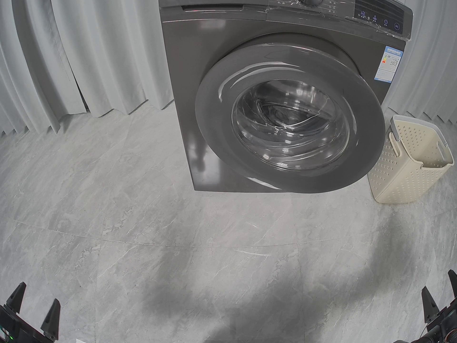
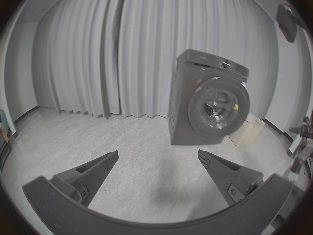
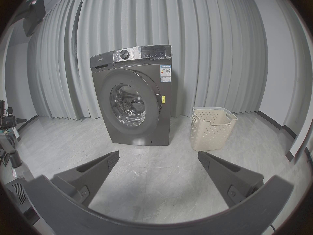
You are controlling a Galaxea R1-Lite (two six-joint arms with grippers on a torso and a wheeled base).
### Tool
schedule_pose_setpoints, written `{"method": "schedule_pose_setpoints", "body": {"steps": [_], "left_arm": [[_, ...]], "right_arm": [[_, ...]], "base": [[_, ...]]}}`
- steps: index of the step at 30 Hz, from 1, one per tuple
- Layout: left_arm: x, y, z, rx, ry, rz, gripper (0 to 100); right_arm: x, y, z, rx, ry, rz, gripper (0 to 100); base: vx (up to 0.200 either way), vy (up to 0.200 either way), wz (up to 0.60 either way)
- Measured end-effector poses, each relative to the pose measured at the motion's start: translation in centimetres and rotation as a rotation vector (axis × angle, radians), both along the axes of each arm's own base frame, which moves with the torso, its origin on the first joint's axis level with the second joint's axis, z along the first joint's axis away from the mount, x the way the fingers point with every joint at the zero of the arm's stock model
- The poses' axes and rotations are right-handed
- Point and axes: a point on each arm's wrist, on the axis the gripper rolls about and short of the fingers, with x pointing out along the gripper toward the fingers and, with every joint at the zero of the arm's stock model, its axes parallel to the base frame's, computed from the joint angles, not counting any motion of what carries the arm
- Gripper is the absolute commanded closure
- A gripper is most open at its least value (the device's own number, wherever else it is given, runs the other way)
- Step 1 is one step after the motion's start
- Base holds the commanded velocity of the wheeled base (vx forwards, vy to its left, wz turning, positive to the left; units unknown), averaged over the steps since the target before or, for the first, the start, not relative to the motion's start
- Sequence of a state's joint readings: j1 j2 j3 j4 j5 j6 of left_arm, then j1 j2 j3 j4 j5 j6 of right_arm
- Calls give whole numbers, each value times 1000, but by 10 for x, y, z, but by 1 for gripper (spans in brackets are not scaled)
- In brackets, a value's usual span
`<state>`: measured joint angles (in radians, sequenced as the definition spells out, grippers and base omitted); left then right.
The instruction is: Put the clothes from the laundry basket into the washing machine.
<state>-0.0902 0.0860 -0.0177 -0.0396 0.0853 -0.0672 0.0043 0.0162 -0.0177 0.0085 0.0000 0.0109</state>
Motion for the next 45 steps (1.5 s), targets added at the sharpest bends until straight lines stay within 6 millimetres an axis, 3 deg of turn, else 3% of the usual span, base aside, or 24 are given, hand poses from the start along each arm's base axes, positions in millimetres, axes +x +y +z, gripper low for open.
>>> {"method": "schedule_pose_setpoints", "body": {"steps": [31,45], "left_arm": [[0,-2,-4,17,35,-45,0],[-4,-3,-5,39,-8,42,0]], "right_arm": [[0,0,0,0,0,0,0],[0,0,0,0,0,0,0]], "base": [[0,0,0],[0,0,0]]}}
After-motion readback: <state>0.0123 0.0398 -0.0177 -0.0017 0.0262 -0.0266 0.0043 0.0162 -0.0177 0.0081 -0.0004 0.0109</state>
